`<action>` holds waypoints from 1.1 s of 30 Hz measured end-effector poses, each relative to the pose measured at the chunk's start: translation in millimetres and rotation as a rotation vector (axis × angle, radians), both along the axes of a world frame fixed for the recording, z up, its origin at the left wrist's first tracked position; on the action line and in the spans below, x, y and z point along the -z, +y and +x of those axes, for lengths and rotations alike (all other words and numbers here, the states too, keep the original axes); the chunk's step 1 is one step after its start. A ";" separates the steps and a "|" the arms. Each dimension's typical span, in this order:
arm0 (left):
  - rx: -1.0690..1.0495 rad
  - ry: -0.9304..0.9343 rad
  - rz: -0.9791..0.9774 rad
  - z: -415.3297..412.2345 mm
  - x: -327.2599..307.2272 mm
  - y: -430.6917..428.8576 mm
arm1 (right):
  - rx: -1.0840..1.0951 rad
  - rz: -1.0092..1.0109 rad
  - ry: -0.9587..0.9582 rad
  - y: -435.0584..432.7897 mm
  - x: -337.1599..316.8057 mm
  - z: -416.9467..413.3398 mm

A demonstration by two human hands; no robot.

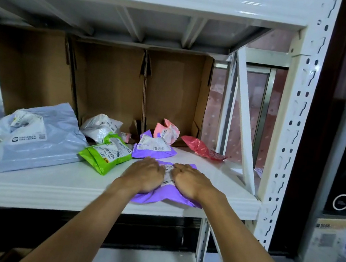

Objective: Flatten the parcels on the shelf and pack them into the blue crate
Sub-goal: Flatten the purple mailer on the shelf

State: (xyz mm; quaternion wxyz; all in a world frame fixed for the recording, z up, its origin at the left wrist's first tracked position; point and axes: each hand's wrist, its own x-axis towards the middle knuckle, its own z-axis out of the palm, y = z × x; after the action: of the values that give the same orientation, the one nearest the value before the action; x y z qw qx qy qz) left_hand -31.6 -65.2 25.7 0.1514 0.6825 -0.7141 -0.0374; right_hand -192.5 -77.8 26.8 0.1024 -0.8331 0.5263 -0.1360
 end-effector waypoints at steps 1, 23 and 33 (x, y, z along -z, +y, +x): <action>0.016 0.027 -0.026 -5.1 0.1 5.1 | 0.007 -0.004 0.004 -1.5 0.0 0.9; 0.086 -0.183 0.002 -15.5 23.8 16.9 | -0.049 -0.324 0.211 4.7 23.4 3.7; 0.119 -0.188 0.064 -15.3 14.5 23.3 | 0.021 -0.198 0.109 8.4 17.2 7.4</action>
State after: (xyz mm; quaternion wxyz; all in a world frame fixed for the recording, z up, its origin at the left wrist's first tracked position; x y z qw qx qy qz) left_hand -47.0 -41.9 11.3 0.0593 0.6437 -0.7629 -0.0050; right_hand -185.1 -69.4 9.6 -0.0105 -0.8397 0.5238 -0.1428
